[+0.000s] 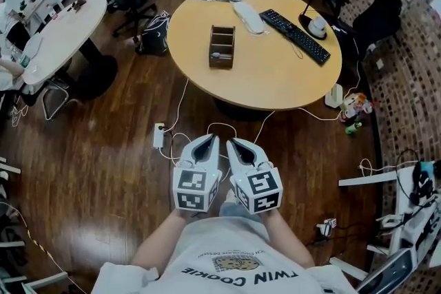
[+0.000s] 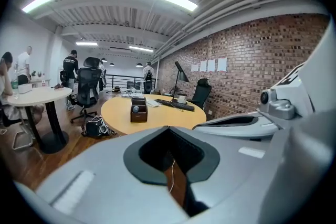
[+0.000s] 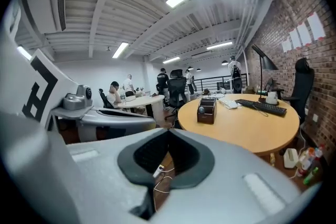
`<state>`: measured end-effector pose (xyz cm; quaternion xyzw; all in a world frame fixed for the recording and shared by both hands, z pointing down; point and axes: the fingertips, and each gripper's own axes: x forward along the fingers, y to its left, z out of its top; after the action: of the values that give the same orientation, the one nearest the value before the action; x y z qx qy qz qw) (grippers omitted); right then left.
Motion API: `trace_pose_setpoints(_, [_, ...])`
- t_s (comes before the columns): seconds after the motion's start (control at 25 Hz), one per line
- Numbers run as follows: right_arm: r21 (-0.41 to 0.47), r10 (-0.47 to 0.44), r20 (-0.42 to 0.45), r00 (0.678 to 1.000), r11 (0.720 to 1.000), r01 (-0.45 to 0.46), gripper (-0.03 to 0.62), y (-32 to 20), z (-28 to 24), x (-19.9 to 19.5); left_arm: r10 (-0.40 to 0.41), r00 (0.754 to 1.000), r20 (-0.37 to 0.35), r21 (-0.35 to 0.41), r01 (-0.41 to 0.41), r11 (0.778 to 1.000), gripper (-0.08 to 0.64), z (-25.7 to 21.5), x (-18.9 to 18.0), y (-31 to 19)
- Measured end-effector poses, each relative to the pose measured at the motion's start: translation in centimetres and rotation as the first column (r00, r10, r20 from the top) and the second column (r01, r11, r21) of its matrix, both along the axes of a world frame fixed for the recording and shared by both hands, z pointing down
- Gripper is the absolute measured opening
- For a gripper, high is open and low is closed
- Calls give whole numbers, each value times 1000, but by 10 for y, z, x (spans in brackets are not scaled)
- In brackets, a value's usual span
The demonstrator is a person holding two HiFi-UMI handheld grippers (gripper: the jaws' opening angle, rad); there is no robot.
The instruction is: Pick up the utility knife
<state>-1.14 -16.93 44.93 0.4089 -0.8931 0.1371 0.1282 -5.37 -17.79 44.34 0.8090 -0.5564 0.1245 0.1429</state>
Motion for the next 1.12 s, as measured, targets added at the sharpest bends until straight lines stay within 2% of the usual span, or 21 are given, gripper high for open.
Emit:
trace_pose_setpoints(0.28, [26, -36, 24, 999, 999, 35, 2, -76, -9, 34, 7, 988, 151, 57, -16, 998, 6, -8, 39, -81])
trace_pose_setpoints(0.56, [3, -34, 39, 999, 999, 34, 2, -121, -1, 47, 33, 978, 207, 66, -47, 997, 6, -7, 55, -130])
trace_pose_setpoints(0.92, [-7, 16, 14, 1000, 1000, -16, 2, -196, 12, 37, 117, 965, 235, 57, -134, 989, 6, 15, 38, -213])
trace_pose_setpoints(1.12, [-23, 78, 5, 997, 997, -78, 2, -248, 15, 19, 180, 934, 309, 36, -201, 979, 23, 29, 11, -266])
